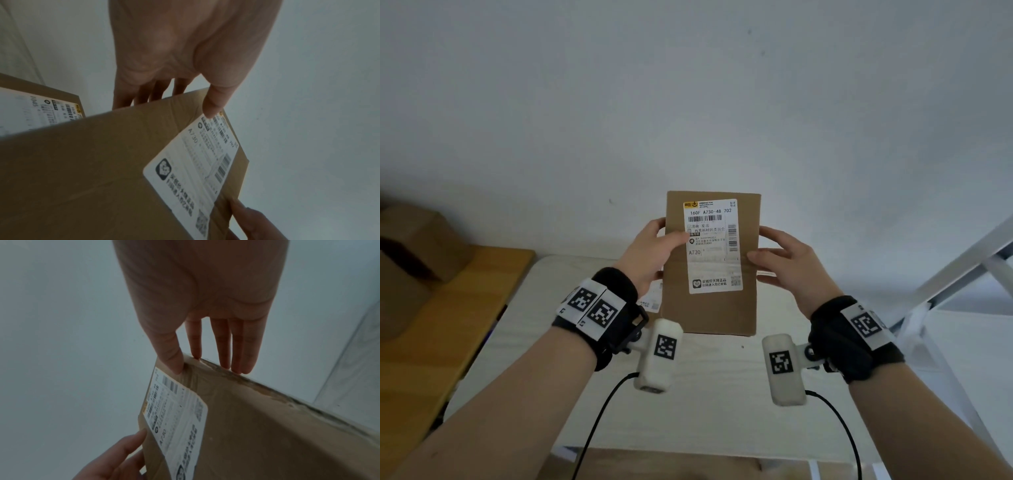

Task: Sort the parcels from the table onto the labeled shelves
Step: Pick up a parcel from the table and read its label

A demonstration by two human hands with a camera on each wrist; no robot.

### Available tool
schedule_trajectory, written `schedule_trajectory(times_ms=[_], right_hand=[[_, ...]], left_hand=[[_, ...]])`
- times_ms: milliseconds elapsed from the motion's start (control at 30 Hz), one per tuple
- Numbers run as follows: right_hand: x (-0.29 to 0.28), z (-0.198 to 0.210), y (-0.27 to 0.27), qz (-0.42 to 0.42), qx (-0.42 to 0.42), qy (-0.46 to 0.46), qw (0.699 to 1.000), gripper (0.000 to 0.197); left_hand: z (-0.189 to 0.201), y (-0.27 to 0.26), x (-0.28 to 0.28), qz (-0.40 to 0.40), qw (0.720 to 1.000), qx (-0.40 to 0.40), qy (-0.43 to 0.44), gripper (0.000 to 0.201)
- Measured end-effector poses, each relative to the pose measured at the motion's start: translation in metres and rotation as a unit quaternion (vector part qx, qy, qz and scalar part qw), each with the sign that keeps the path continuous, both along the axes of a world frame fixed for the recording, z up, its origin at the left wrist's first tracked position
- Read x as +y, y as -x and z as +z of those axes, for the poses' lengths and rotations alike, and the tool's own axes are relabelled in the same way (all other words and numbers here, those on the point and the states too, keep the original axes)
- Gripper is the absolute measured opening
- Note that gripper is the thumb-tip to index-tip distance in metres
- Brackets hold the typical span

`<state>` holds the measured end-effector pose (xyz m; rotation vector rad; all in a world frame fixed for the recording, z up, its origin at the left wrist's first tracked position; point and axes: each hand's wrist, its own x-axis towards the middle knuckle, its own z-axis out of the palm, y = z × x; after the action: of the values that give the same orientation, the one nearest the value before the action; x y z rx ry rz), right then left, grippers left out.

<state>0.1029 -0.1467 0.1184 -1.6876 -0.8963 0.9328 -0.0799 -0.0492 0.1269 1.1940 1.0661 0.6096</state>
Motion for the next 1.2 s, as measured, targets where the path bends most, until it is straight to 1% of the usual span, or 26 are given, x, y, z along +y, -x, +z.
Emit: schedule_trajectory(times_ms=[267, 533, 700, 1100, 1200], right_hand=[[-0.002, 0.01, 0.004, 0.002, -0.024, -0.008, 1.0, 0.052], [0.002, 0.016, 0.009, 0.013, -0.06, -0.019, 0.998, 0.063], [0.005, 0.02, 0.011, 0.012, -0.065, -0.025, 0.998, 0.065], [0.009, 0.027, 0.017, 0.014, -0.058, -0.044, 0.997, 0.063], [0.005, 0.03, 0.018, -0.001, -0.039, -0.046, 0.998, 0.058]], left_hand=[[0.003, 0.004, 0.002, -0.001, 1.0, -0.001, -0.009, 0.048], [0.007, 0.009, 0.006, 0.003, 1.0, -0.006, -0.02, 0.055], [0.008, 0.011, 0.009, 0.007, 1.0, -0.004, -0.029, 0.056], [0.013, 0.019, 0.012, 0.003, 0.999, -0.012, -0.038, 0.057], [0.018, 0.025, 0.012, -0.005, 0.999, -0.015, -0.039, 0.053]])
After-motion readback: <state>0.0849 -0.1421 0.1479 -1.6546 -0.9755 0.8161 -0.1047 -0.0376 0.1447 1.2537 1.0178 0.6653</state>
